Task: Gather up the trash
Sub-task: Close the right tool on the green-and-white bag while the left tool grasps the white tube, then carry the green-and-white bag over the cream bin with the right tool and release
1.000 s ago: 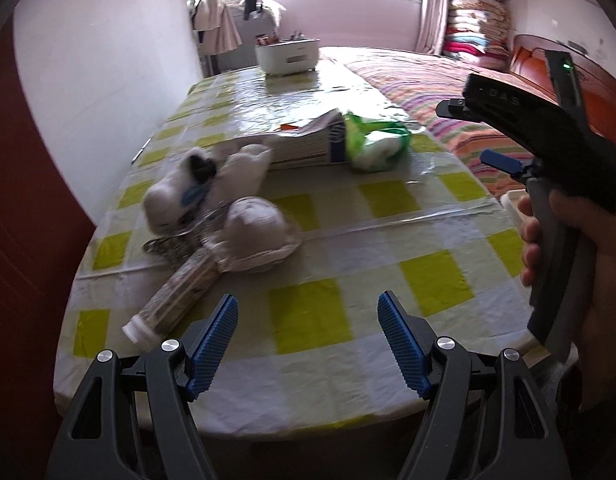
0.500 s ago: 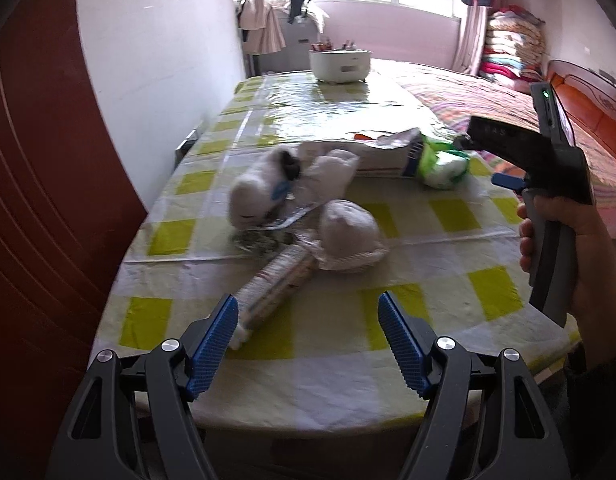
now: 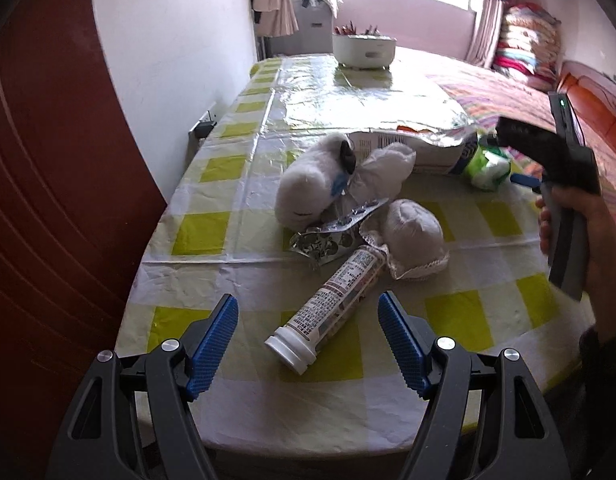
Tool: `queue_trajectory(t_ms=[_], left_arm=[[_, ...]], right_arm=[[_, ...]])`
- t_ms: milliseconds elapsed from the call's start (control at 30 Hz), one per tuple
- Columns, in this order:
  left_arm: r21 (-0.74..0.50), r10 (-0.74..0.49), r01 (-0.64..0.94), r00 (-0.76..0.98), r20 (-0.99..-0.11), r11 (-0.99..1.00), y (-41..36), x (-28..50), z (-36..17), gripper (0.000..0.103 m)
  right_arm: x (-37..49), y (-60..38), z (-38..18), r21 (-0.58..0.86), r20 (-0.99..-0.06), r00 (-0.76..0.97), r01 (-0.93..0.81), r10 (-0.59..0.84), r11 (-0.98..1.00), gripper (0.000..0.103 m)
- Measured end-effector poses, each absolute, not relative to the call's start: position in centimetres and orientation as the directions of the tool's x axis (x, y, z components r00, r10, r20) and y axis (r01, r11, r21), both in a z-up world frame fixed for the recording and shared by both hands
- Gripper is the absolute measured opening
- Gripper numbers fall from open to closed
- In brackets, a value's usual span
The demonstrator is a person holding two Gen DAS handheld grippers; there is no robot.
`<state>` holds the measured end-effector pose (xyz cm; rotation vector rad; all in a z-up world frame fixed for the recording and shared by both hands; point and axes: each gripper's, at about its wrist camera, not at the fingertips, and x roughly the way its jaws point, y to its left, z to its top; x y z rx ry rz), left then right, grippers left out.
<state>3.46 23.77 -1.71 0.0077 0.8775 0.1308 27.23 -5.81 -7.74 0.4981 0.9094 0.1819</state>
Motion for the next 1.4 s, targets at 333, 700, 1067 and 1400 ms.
queue_trajectory(t_ms=[333, 700, 1067, 1400], left_arm=[[0.152, 0.132, -0.016, 0.583, -0.801, 0.988, 21.9, 6.0, -3.9, 0.070], [0.141, 0.129, -0.020, 0.550, -0.825, 0.990, 21.4, 7.0, -5.9, 0.047], [0.014, 0.070, -0.103, 0.560, -0.825, 0.995, 23.3, 6.3, -5.4, 0.030], [0.021, 0.085, -0.111, 0.607, -0.790, 0.994, 22.8, 5.4, -3.7, 0.029]], right_arm=[[28.1, -4.3, -7.8, 0.414, -0.729, 0.600, 0.006, 0.328, 0.910, 0.053], [26.6, -6.2, -6.3, 0.509, -0.647, 0.639, -0.042, 0.415, 0.859, 0.016], [22.3, -8.2, -2.2, 0.574, -0.518, 0.712, -0.122, 0.474, 0.809, 0.016], [19.3, -10.2, -0.6, 0.585, -0.463, 0.739, -0.161, 0.490, 0.795, 0.016]])
